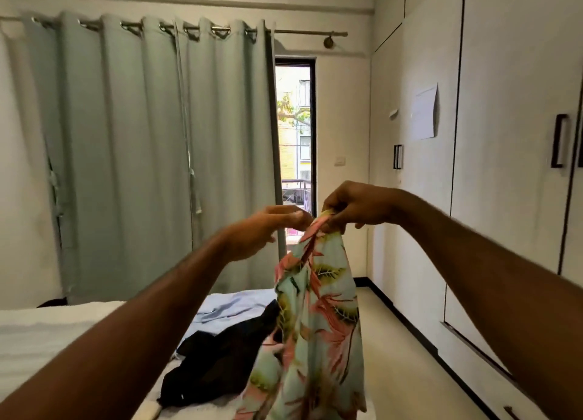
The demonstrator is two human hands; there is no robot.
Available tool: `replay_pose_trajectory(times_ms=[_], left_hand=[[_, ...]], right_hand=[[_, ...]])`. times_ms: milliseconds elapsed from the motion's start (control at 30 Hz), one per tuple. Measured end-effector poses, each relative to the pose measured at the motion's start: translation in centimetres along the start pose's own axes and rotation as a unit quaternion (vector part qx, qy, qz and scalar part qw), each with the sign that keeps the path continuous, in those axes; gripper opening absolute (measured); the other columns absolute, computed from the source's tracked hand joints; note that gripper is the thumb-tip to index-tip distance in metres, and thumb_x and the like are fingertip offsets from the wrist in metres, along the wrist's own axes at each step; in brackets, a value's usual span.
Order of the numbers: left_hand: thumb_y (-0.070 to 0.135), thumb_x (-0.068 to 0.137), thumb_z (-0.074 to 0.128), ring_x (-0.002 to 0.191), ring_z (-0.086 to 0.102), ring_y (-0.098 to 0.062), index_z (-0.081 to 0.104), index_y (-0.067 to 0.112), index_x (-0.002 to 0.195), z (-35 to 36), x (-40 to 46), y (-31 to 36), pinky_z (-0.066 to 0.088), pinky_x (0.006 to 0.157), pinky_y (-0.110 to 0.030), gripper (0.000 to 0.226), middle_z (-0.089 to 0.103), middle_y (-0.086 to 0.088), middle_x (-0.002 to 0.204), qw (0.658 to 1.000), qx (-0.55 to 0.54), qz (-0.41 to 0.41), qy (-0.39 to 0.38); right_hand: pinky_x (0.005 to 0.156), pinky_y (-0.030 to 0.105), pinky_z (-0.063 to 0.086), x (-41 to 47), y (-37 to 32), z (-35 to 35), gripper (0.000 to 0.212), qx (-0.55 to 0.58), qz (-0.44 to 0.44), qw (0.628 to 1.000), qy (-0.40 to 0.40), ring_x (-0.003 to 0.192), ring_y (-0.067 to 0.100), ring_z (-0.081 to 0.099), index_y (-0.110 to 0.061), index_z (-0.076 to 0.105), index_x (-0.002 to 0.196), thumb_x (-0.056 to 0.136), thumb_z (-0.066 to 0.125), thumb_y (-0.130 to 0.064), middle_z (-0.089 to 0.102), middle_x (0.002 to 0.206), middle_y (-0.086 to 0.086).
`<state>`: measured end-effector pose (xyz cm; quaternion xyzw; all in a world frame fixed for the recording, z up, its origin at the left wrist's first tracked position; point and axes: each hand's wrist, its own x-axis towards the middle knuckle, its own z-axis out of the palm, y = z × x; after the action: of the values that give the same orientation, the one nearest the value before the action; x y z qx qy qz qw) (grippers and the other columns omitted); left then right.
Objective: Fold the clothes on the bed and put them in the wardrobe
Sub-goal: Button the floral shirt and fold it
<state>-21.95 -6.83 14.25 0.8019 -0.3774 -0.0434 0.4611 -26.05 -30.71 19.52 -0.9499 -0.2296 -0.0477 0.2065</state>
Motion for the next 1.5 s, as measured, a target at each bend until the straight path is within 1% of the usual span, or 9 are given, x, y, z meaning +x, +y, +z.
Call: replay_pose_trajectory(times_ms=[167, 333, 433, 633, 767, 933, 1133, 1300, 1500], left_hand=[[0.024, 0.101, 0.056, 0.088, 0.063, -0.021, 0.065, 0.015, 0.094, 1.8, 1.1, 0.7, 0.050, 0.083, -0.044, 0.014, 0.067, -0.005, 0.089, 1.000, 0.009, 0.022, 0.008], [0.048, 0.099, 0.046, 0.096, 0.065, -0.018, 0.063, 0.018, 0.113, 1.9, 1.0, 0.5, 0.049, 0.086, -0.040, 0.037, 0.068, -0.005, 0.102, 0.986, -0.117, -0.058, -0.106], [0.041, 0.101, 0.039, 0.085, 0.064, -0.019, 0.059, 0.010, 0.117, 2.3, 1.1, -0.7, 0.051, 0.084, -0.038, 0.040, 0.066, -0.008, 0.093, 0.958, -0.239, -0.091, -0.129], [0.029, 0.097, 0.056, 0.076, 0.062, -0.017, 0.063, 0.009, 0.096, 0.8, 1.8, -1.0, 0.057, 0.068, -0.024, 0.021, 0.062, -0.009, 0.087, 0.969, -0.236, -0.014, -0.070], [0.024, 0.104, 0.047, 0.068, 0.063, -0.016, 0.069, 0.013, 0.088, -1.1, 1.3, -0.3, 0.056, 0.059, -0.023, 0.030, 0.063, -0.008, 0.080, 0.968, -0.250, 0.015, -0.007], [0.018, 0.103, 0.046, 0.058, 0.059, -0.012, 0.065, 0.013, 0.077, -1.9, 0.3, 0.8, 0.051, 0.051, -0.019, 0.033, 0.059, -0.002, 0.068, 0.981, -0.193, 0.005, -0.036], [0.021, 0.102, 0.048, 0.063, 0.058, -0.014, 0.065, 0.021, 0.074, -2.9, 0.6, 1.5, 0.051, 0.055, -0.020, 0.034, 0.058, -0.001, 0.071, 0.986, -0.161, 0.026, -0.015], [0.021, 0.098, 0.054, 0.058, 0.060, -0.014, 0.063, 0.020, 0.070, -3.7, 0.5, 3.2, 0.053, 0.054, -0.021, 0.030, 0.058, -0.004, 0.068, 0.979, -0.197, 0.056, -0.021], [0.037, 0.075, 0.082, 0.058, 0.063, -0.016, 0.062, 0.018, 0.070, -3.9, 1.1, 4.5, 0.053, 0.054, -0.021, 0.028, 0.060, -0.004, 0.066, 0.983, -0.167, 0.057, -0.057]], right_hand=[[0.059, 0.017, 0.048, -0.2, 0.8, 0.1, 0.018, 0.032, -0.047, 0.996, 0.074, 0.064, 0.005, 0.063, -0.006, 0.073, 0.087, 0.094, 0.070, -0.022, 0.066, 0.067, -0.007], [0.073, 0.024, 0.047, -1.8, 2.5, 0.4, 0.017, 0.028, -0.059, 0.987, 0.150, 0.083, 0.007, 0.058, -0.017, 0.074, 0.086, 0.092, 0.071, -0.033, 0.066, 0.090, -0.003], [0.089, 0.022, 0.046, -2.7, 3.3, 0.6, 0.011, 0.091, -0.082, 0.971, 0.206, 0.107, 0.010, 0.061, -0.017, 0.075, 0.088, 0.088, 0.075, -0.028, 0.070, 0.111, 0.001], [0.062, 0.026, 0.053, -3.7, 4.2, 1.8, 0.032, 0.243, -0.137, 0.935, 0.221, 0.069, 0.019, 0.064, 0.000, 0.065, 0.076, 0.076, 0.087, -0.022, 0.064, 0.069, 0.010], [0.065, 0.028, 0.056, -4.0, 4.5, 2.9, 0.021, 0.314, -0.144, 0.920, 0.184, 0.073, 0.018, 0.068, -0.003, 0.064, 0.083, 0.074, 0.081, -0.011, 0.066, 0.071, 0.004], [0.071, 0.035, 0.054, -2.6, 4.9, 4.3, 0.028, 0.119, -0.173, 0.944, 0.255, 0.075, 0.016, 0.061, -0.012, 0.063, 0.068, 0.078, 0.085, -0.025, 0.064, 0.076, 0.000], [0.056, 0.021, 0.033, -2.1, 4.0, 5.8, 0.030, -0.272, -0.278, 0.833, 0.392, 0.040, 0.008, 0.039, -0.024, 0.050, 0.072, 0.097, 0.049, -0.041, 0.049, 0.053, -0.009], [0.042, 0.014, 0.037, -2.9, 4.6, 7.5, 0.026, -0.121, -0.241, 0.884, 0.383, 0.040, 0.006, 0.047, -0.020, 0.056, 0.093, 0.096, 0.054, -0.045, 0.052, 0.058, -0.015], [0.064, 0.028, 0.042, -2.8, 4.6, 9.1, 0.031, -0.290, -0.268, 0.824, 0.405, 0.061, 0.013, 0.053, -0.018, 0.063, 0.074, 0.093, 0.055, -0.042, 0.060, 0.069, -0.003]])
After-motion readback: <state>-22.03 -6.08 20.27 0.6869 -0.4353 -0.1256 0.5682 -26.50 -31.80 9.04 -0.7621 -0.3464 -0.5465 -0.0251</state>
